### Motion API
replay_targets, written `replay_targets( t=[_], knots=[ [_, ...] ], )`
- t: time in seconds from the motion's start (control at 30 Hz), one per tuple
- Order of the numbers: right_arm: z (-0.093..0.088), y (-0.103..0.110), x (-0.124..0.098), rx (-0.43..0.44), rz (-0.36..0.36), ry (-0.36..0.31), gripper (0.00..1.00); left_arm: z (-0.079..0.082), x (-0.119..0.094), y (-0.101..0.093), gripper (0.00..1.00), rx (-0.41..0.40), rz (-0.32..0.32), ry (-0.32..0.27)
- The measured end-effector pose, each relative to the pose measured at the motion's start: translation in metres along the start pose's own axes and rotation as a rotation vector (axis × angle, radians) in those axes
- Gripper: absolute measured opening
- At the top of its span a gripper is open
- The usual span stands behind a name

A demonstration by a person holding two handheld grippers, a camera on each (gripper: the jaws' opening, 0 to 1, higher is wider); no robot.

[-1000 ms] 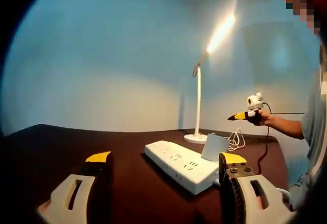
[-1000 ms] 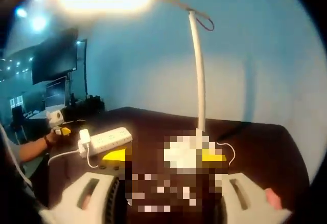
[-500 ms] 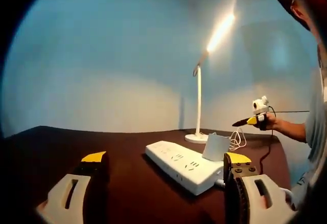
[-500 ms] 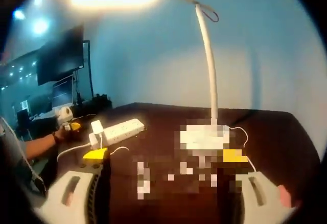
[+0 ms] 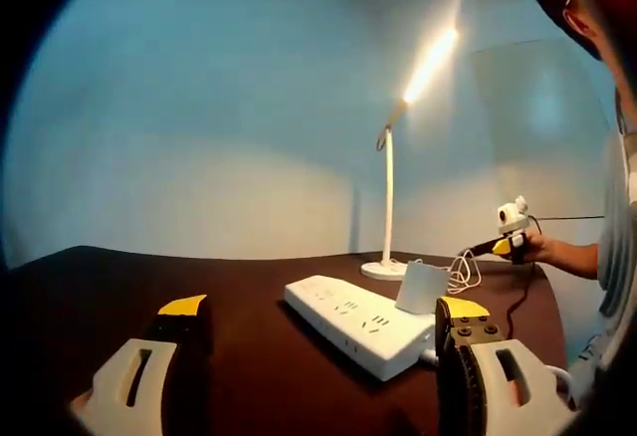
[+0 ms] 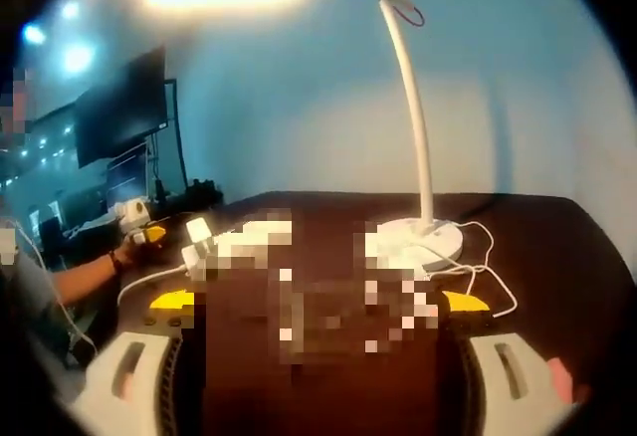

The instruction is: Insert the desk lamp plug into the socket, turn on the power strip switch, turn on the lamp switch, then turn off the lamp switch, turn off the power strip switch, and remove the plug from the socket.

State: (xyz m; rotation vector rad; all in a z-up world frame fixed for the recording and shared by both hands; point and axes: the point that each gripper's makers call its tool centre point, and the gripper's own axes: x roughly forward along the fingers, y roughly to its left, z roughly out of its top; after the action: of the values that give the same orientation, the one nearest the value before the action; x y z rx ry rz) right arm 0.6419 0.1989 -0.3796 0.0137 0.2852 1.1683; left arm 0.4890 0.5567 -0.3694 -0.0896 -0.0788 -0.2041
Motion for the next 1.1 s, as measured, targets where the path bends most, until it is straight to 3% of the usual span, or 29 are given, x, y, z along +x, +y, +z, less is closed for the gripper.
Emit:
replay_targets(
  t=[0.47, 1.1],
  knots=[
    [-0.013, -0.005, -0.015, 0.019, -0.028, -0.026, 0.96, -0.004, 0.001, 0.001, 0.88, -0.001, 0.0, 0.017],
    [-0.035, -0.01, -0.019, 0.066, -0.029, -0.031, 0.96, -0.008, 0.002, 0.001, 0.87, 0.012, 0.004, 0.041]
  ],
)
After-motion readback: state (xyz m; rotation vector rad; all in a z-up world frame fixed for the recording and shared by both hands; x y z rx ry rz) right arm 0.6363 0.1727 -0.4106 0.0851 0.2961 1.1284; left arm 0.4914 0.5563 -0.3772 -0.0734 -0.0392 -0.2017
